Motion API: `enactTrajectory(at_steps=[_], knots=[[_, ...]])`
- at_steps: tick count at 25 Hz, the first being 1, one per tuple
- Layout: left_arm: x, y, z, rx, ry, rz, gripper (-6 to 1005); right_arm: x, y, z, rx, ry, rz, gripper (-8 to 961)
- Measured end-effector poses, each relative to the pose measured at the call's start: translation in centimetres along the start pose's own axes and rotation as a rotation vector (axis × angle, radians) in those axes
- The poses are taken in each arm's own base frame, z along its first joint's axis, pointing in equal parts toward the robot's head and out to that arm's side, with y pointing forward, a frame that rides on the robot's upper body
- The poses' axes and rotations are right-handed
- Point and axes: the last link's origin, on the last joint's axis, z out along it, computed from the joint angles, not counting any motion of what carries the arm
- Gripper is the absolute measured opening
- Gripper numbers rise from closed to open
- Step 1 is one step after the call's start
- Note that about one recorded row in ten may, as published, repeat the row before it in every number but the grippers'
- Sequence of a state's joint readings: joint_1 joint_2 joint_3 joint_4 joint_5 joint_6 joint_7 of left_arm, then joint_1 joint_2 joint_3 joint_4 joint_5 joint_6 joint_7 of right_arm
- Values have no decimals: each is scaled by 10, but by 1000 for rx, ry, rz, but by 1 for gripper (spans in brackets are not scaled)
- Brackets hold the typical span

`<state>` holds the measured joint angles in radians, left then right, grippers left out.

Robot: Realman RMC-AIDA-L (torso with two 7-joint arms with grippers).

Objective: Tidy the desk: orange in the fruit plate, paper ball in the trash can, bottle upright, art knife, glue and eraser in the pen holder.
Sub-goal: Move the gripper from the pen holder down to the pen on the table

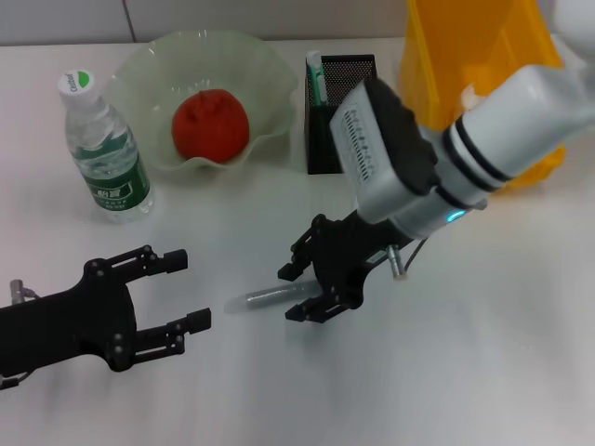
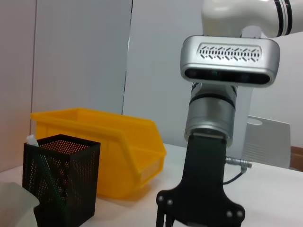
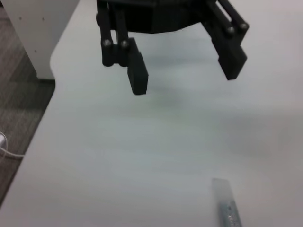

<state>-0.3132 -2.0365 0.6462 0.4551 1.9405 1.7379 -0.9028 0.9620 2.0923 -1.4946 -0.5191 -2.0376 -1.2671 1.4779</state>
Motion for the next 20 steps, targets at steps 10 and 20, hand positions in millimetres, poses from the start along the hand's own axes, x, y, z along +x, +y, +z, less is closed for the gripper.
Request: enactTrajectory(at_steps=[10,20], knots=[[-2,2,1,-3,-2,3,774,-1,-1,9,27,15,-24,467],[-2,4,1,-11,2,4,774,0,1,18,44,39,-50,345]])
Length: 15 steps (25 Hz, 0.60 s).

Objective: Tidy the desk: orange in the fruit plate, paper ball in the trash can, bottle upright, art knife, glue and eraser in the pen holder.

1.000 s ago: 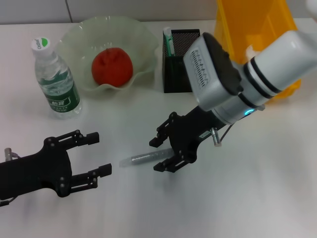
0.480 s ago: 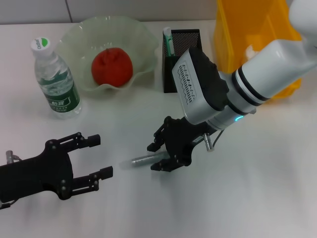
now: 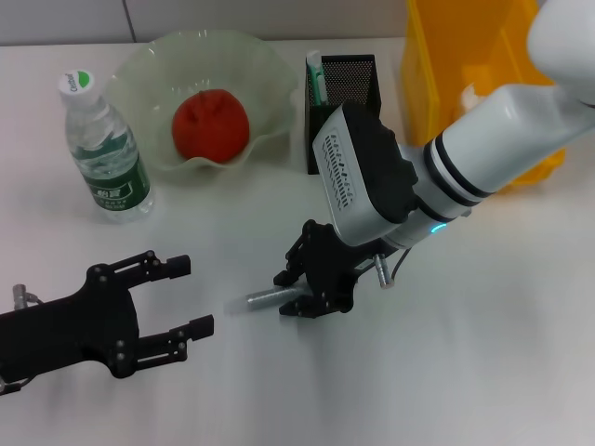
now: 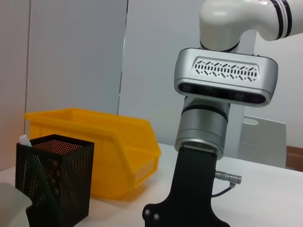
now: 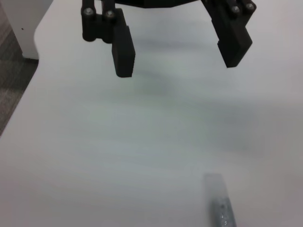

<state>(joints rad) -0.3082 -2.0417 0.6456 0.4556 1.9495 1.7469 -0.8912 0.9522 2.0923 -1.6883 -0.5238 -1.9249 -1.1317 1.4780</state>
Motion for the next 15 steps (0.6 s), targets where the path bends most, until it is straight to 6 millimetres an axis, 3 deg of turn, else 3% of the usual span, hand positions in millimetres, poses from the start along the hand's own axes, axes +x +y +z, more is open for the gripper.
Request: enactTrajectory(at_steps=[8,15], knots=[[0,0,0,-3,2,0,774,2,-3,1,23,10,4,278],[1,1,-1,-4,7,-1,774,-1,-2,2,26,-7,14,146]])
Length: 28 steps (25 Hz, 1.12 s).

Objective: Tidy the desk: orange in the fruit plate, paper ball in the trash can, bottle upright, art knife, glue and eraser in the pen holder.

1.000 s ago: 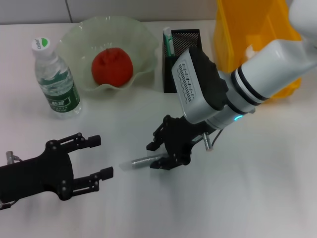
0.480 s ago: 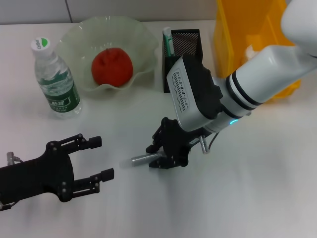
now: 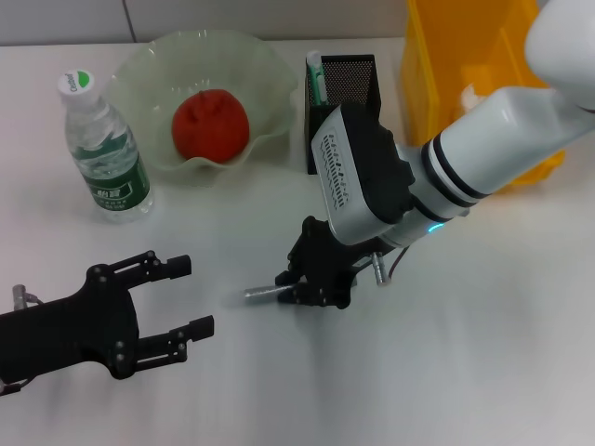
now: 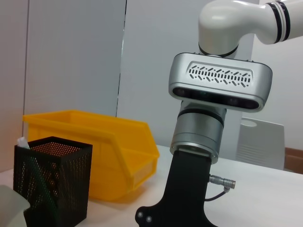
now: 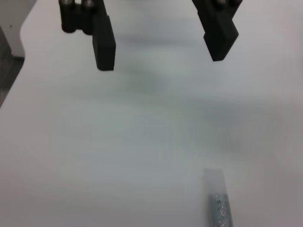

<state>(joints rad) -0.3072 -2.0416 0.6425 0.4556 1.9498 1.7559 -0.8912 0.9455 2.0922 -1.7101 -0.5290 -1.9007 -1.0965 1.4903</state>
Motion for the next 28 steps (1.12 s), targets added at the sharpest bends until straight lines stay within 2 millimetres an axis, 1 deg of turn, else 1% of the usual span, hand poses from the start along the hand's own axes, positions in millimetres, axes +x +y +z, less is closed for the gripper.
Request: enactTrajectory(at_steps=[3,6,8,9,10,11,14,15,16,20,24,25,27,28], knots=[[0,0,-1,0,3,-1,774,-3,0,-2,4,-30,12,142],[0,1,-2,2,8,-2,774,-3,1,-8,16,-75,31,139],[0,1,-4,7,11,-4,774,0,1,-18,41,-137,71,138],[0,1,-4,7,11,-4,774,0,1,-18,41,-137,71,137],[0,1,-4,7,11,-4,774,4,0,-26,67,-181,100,136],[1,1,-4,8,12,-3,774,4,0,-26,67,-181,100,136],[1,1,-5,7,17,-3,775,10,-2,-38,107,-244,139,134],[1,1,-5,7,17,-3,775,14,-2,-45,130,-289,162,134],[2,1,-6,9,21,-2,775,14,-2,-45,130,-289,162,133],[4,0,-6,12,30,2,775,21,2,-53,160,-396,205,132],[7,-1,-7,9,43,7,775,26,3,-59,188,-446,220,132],[7,-1,-7,9,46,7,775,28,3,-62,206,-489,241,132],[8,-1,-7,8,50,9,775,28,4,-63,213,-516,254,131],[8,0,-7,6,52,8,775,30,5,-64,224,-564,273,131]])
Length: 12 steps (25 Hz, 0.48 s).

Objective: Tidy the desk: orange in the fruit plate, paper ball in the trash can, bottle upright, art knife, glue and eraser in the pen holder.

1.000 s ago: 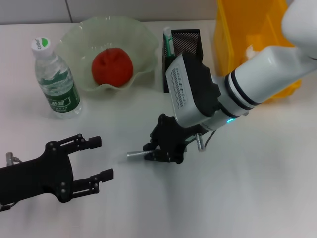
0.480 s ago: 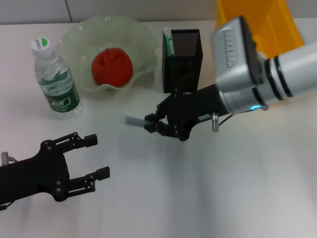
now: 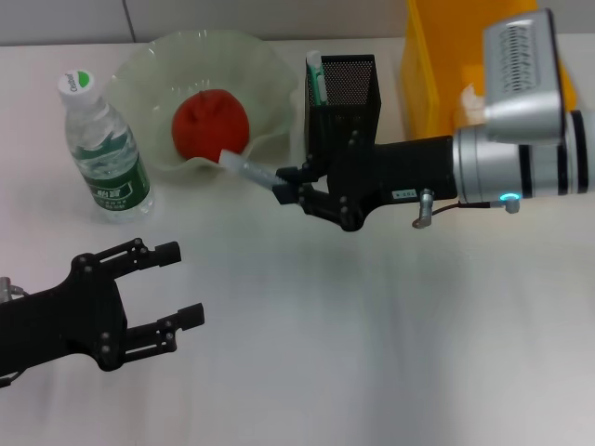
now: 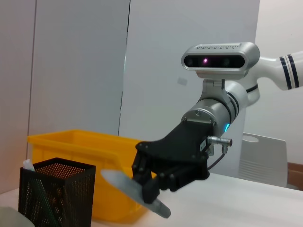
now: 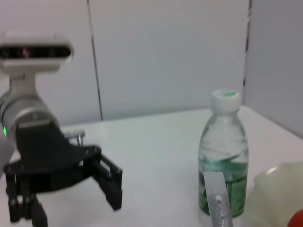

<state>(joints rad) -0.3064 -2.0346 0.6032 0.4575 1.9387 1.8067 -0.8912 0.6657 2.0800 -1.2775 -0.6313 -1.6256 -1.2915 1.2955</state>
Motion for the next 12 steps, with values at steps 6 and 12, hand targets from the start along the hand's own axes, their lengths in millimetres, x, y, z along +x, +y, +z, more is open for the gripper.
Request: enactTrajectory(at_steps=[6,12], knots=[[1,1,1,-8,6,3,775,4,1,-4,26,-65,41,130],[1,1,1,-10,7,12,775,11,2,-6,78,-163,68,129]])
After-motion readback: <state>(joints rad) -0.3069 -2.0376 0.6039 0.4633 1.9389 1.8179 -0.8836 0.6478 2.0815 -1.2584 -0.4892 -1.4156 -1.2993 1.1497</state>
